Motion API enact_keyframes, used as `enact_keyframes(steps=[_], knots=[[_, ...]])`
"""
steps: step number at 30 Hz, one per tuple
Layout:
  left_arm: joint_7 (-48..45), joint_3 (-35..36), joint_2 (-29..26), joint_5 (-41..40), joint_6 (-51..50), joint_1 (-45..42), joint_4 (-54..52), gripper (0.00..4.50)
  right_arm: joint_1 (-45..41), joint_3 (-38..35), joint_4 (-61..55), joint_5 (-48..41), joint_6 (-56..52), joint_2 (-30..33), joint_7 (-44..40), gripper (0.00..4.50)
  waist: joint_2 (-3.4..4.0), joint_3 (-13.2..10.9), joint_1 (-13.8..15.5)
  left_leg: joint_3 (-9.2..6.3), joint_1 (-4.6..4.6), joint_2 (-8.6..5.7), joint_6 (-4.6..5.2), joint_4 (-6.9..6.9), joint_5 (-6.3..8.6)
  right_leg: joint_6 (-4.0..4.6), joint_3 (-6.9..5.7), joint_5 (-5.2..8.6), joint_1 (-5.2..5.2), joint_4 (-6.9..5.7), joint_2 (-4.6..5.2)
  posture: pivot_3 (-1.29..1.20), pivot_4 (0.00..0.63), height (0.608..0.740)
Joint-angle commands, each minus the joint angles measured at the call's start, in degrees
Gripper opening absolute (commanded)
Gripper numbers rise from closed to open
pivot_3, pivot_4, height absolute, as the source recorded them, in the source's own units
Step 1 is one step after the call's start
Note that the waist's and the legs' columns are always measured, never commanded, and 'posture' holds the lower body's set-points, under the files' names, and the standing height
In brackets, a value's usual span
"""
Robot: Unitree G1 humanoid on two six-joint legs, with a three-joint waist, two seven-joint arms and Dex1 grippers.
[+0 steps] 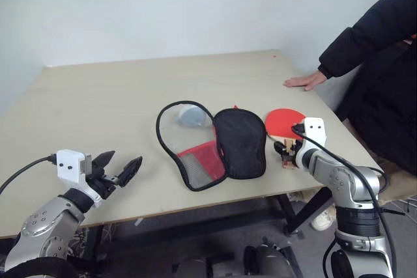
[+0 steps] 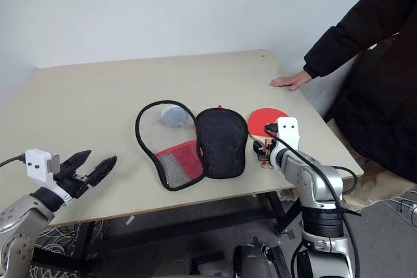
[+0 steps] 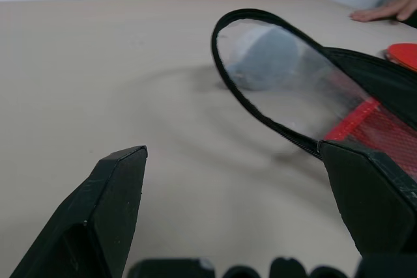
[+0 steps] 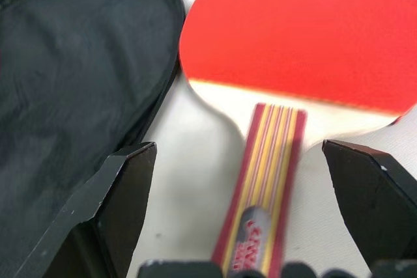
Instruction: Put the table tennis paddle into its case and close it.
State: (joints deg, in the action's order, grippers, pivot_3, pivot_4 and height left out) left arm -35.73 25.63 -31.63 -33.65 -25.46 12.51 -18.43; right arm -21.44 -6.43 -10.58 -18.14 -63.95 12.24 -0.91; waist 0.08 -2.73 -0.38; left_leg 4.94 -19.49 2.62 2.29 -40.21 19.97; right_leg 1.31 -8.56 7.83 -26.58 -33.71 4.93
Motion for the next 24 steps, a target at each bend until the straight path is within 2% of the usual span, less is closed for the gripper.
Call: enact_keyframes(steps=[1,8,12,15,24], knots=[[-6.9,-2.8,-2.1,-0.1,3.3,0.5,-2.6,4.50,-0.3,-0.2,0.4,2.1,1.6,-0.5,1.5,4.43,0.00,0.0,0.0,0.00,0.00,0.00,-0.01,0.00,0.01,0.00,0.00,0.00,0.00,0.00,0.00,0.00,0.000,0.740],[-18.9,-6.9,-8.7,1.1,5.7,3.0,-1.2,4.50,-0.7,-0.8,3.0,4.1,2.8,-0.9,2.2,4.43,0.10,0.0,-1.0,0.05,-0.02,0.03,-0.03,0.04,0.01,0.02,0.02,0.01,-0.08,-0.01,-0.01,0.00,0.000,0.740],[-22.0,-8.0,-10.4,1.8,6.6,2.2,0.3,4.50,-1.0,-1.6,4.0,4.8,2.6,-1.1,2.9,4.43,0.16,0.0,-1.2,0.09,0.00,0.05,-0.03,0.04,0.01,0.02,0.05,0.01,-0.11,-0.03,-0.03,0.00,0.000,0.740],[-22.2,-8.4,-10.2,1.9,6.7,0.7,1.4,4.50,-1.2,-2.1,3.8,4.9,2.5,-1.6,3.1,3.98,0.17,0.0,-1.0,0.09,0.01,0.04,-0.02,0.05,0.00,0.02,0.06,0.01,-0.09,-0.03,-0.03,0.00,0.000,0.740],[-21.9,-10.3,-9.2,2.7,7.4,-1.3,2.4,4.50,-1.9,-1.9,3.9,5.7,2.0,-2.1,3.4,1.49,0.19,0.0,-1.0,0.09,-0.01,-0.04,0.00,0.05,0.01,0.01,0.11,0.01,-0.07,0.00,0.01,0.00,0.000,0.740]])
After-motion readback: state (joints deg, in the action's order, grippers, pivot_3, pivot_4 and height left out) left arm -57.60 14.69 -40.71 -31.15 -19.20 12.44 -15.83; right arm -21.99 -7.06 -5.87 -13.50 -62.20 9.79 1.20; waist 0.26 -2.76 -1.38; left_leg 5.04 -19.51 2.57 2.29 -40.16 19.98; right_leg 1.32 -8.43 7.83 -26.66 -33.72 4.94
